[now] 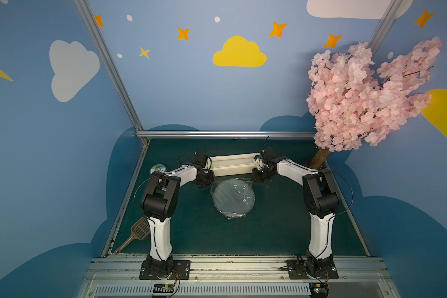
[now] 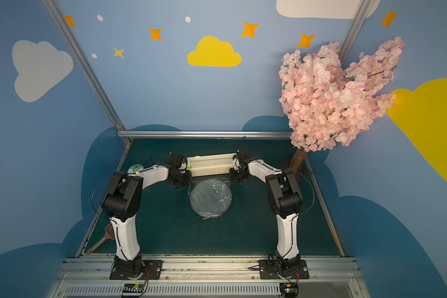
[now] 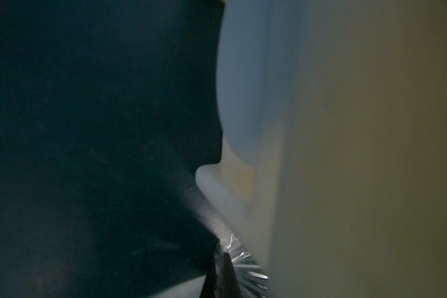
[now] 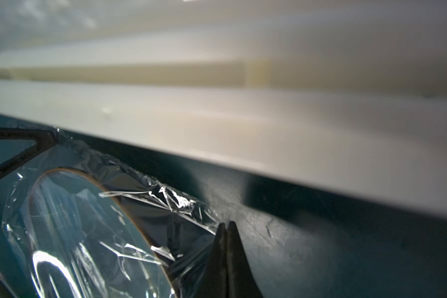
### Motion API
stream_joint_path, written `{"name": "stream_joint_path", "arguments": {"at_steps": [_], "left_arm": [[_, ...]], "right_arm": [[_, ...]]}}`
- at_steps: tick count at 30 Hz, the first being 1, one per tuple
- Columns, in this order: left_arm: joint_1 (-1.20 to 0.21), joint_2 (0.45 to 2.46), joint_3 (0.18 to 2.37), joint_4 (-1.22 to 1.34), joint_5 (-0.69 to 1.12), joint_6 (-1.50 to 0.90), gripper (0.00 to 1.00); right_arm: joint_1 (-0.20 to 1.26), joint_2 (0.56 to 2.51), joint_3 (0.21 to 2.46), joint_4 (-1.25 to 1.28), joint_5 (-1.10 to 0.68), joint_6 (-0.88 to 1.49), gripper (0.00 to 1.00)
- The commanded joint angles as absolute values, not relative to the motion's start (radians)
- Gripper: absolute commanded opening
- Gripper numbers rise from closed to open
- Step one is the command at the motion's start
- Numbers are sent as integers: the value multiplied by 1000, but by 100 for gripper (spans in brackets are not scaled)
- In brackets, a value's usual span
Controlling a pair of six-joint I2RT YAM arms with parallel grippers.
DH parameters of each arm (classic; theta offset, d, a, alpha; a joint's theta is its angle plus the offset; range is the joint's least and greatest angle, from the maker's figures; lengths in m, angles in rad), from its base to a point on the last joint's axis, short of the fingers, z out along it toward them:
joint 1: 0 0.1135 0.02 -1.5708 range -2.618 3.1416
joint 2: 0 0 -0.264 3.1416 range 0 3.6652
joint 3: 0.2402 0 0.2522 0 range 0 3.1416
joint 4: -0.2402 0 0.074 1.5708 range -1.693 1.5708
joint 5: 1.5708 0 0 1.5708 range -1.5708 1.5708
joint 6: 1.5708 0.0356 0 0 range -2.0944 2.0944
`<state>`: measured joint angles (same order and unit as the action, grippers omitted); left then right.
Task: Wrap the plate with plastic wrap
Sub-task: Cover the plate with plastic wrap.
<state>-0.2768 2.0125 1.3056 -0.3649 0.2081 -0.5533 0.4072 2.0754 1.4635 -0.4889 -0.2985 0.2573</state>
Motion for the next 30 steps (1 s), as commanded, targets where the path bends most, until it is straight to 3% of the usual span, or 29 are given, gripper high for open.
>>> {"name": "stream_joint_path", "arguments": {"at_steps": [1,7,12,20,25,30], "left_arm": [[-276,2030,1304,-402,201,-543,3],[-296,2017,1275,-400,207,-551,4],[-299,1990,1273,-460,167,-528,11],[-291,1908,1319,-592,60,-499,41],[-294,1865,1354,-653,43,-494,46],[-298,1825,1313,-616,166,-516,46]], "right_arm": [[405,2084,1427,-463,-312,267,0],[414,2033,1353,-422,-336,285,0],[398,1985,1341,-505,-267,279,0],[370,1842,1315,-628,-160,286,27],[424,1779,1281,-567,-269,285,29],[458,1843,1310,-566,-280,267,31]]}}
